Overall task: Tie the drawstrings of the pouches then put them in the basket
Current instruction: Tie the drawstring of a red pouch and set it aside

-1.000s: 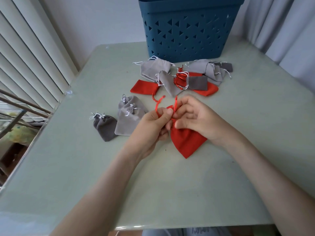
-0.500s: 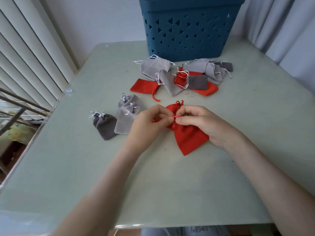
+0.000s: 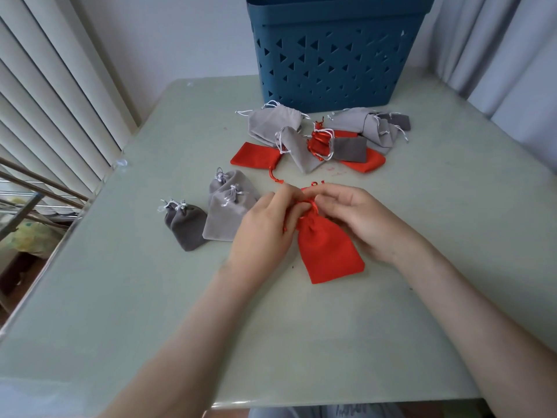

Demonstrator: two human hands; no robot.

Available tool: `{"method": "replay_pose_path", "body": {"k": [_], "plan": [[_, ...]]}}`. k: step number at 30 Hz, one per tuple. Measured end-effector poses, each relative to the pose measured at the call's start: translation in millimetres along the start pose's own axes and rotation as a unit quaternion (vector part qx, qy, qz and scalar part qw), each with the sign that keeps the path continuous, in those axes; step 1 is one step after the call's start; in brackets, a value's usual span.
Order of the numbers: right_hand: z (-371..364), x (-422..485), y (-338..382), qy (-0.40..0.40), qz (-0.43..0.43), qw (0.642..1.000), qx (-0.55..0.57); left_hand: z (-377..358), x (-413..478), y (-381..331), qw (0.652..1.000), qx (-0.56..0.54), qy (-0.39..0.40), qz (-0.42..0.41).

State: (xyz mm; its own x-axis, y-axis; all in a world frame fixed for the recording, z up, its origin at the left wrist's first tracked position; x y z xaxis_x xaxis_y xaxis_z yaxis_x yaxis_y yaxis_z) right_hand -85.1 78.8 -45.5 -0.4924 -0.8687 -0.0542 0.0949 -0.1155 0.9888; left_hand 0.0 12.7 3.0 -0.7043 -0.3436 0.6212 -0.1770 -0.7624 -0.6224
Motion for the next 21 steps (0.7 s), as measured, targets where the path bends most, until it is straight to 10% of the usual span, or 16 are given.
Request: {"method": "replay_pose_path", "body": {"k": [12, 21], "plan": [[-6.1, -1.8, -1.2, 0.028, 0.000, 1.000, -0.013, 4.7, -2.6, -8.6, 0.998, 0.026, -0.028, -0.044], [17.8, 2.8, 8.8, -0.095, 0.034, 0.995, 0.007, 2.4, -1.8, -16.2, 0.996, 0.034, -0.015, -0.082]]}}
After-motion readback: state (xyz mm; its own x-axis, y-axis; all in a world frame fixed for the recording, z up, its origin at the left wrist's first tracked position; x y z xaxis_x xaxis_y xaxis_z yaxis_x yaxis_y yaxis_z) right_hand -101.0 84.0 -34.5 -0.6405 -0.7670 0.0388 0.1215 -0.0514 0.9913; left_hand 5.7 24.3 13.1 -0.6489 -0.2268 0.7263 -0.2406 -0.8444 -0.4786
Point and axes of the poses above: each hand's wrist, its own x-axis towards the middle knuckle, its own z-axis out of the back of the hand, y = z × x, the point moved 10 cm from there along x, towards the middle knuckle, and after that the axes turned 11 degrees about -x, right-handed, at the moved point
